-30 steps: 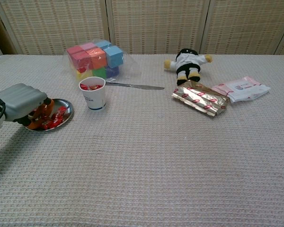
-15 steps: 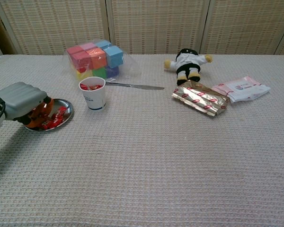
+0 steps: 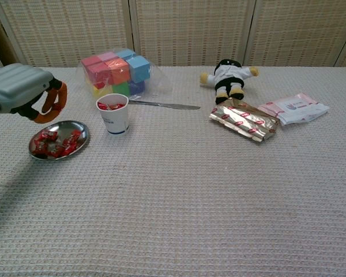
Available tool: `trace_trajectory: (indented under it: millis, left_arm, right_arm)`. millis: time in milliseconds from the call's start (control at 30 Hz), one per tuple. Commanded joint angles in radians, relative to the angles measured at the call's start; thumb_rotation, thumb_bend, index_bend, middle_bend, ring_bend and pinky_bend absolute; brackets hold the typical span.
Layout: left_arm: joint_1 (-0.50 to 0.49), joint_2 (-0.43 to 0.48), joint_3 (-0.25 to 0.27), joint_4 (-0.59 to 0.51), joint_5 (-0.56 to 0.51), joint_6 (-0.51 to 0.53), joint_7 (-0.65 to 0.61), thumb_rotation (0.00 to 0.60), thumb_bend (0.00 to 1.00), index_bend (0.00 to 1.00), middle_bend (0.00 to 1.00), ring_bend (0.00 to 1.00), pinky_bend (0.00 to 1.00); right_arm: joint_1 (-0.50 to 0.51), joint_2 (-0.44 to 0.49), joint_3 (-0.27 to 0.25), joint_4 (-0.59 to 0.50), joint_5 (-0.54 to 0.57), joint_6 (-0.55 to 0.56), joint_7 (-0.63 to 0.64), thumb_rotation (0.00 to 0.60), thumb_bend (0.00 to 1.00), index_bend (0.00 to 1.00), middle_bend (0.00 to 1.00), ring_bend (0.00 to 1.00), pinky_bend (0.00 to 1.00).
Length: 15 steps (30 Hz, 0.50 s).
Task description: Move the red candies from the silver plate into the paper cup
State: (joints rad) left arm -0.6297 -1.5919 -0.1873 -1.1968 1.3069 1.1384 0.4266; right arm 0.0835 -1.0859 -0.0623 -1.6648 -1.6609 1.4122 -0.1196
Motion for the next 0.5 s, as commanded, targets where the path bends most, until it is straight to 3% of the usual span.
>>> trace_trajectory:
  millis: [33, 233, 500]
  left_arm:
    - [-0.038, 0.015, -0.034, -0.06, 0.004, 0.004, 0.033, 0.6, 0.53, 0.63, 0.64, 0.77, 1.0]
    - [-0.128, -0.056, -0.066, -0.041, -0.007, -0.035, 0.139, 0.6, 0.53, 0.6, 0.61, 0.77, 1.0]
    - [-0.186, -0.136, -0.062, 0.044, -0.041, -0.086, 0.206, 0.6, 0.51, 0.53, 0.54, 0.77, 1.0]
  right_arm:
    - [0.002, -0.001, 0.0, -0.001, 0.001, -0.004, -0.001, 0.6, 0.0, 0.0, 0.0, 0.0, 0.2]
    - [0.005, 0.002, 0.001, -0.001, 0.007, -0.01, 0.004, 0.6, 0.0, 0.0, 0.0, 0.0, 0.2]
    - [-0.005, 0.014, 0.0, 0.004, 0.005, 0.012, 0.027, 0.6, 0.0, 0.0, 0.0, 0.0, 0.2]
